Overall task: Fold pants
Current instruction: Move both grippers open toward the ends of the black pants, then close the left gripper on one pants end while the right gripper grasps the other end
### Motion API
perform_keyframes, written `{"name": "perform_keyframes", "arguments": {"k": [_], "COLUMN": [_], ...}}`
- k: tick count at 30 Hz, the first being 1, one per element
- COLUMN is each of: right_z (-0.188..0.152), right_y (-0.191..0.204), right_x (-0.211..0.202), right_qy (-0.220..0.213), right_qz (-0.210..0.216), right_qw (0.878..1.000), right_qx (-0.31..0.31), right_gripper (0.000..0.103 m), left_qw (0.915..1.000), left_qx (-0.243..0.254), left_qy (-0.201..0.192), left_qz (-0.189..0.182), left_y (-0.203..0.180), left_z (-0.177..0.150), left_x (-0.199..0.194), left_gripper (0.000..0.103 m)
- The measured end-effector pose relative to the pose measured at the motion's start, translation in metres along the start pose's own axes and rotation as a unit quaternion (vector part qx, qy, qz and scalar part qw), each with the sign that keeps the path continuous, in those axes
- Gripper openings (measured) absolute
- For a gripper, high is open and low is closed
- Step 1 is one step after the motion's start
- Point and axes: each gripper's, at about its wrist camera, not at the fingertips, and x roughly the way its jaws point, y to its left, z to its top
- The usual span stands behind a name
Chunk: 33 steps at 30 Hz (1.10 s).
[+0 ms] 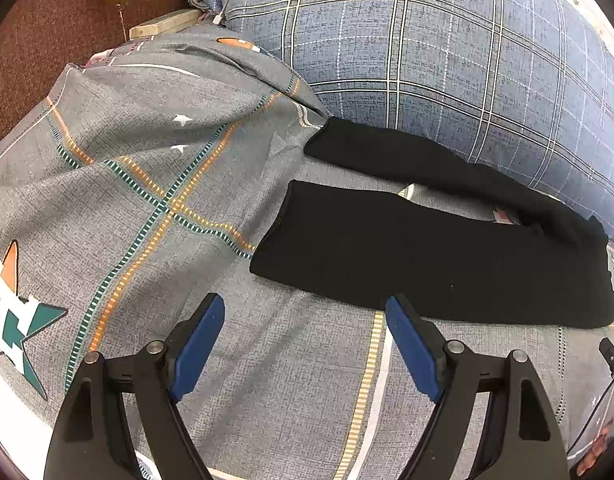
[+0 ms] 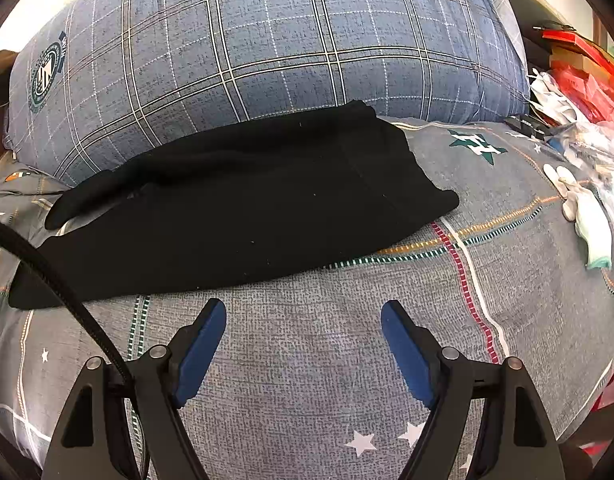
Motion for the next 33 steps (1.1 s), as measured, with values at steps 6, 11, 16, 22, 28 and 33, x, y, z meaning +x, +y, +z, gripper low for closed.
{"name": "perform_keyframes", "arguments": {"k": [6, 11, 16, 22, 28, 33], "right_z": [-0.001, -0.002, -0.001, 0.002, 0.006, 0.018], "right_y": [0.000, -0.001, -0.002, -0.003, -0.013, -0.023], "right_x": [0.001, 0.001, 0.002, 0.004, 0.007, 0.015], "right_qy": [0.001, 0.002, 0.003, 0.001, 0.005, 0.018], "right_qz": [0.000, 0.000, 0.001, 0.001, -0.006, 0.004], "right_qw": [1.000, 1.000, 1.000, 1.000, 1.000, 1.000], "right_qx": [0.001, 0.001, 0.001, -0.002, 0.000, 0.001], "right_gripper": [0.084, 0.085, 0.085, 0.087, 0.087, 0.087], "left_qw": [1.0000, 1.0000, 0.9999, 0.9998, 0.9988, 0.9926], "left_qx": [0.003, 0.007, 0.014, 0.019, 0.015, -0.034], "left_qy": [0.000, 0.002, 0.001, 0.004, 0.023, 0.048], "left_qz": [-0.002, -0.004, -0.004, -0.005, -0.041, -0.106], "left_y": [-0.002, -0.005, -0.008, -0.009, -0.001, 0.018], "left_z": [-0.002, -0.004, -0.004, -0.006, -0.003, 0.005], "left_x": [0.003, 0.005, 0.005, 0.010, 0.038, 0.062], "left_gripper": [0.082, 0.082, 0.082, 0.082, 0.082, 0.082]}}
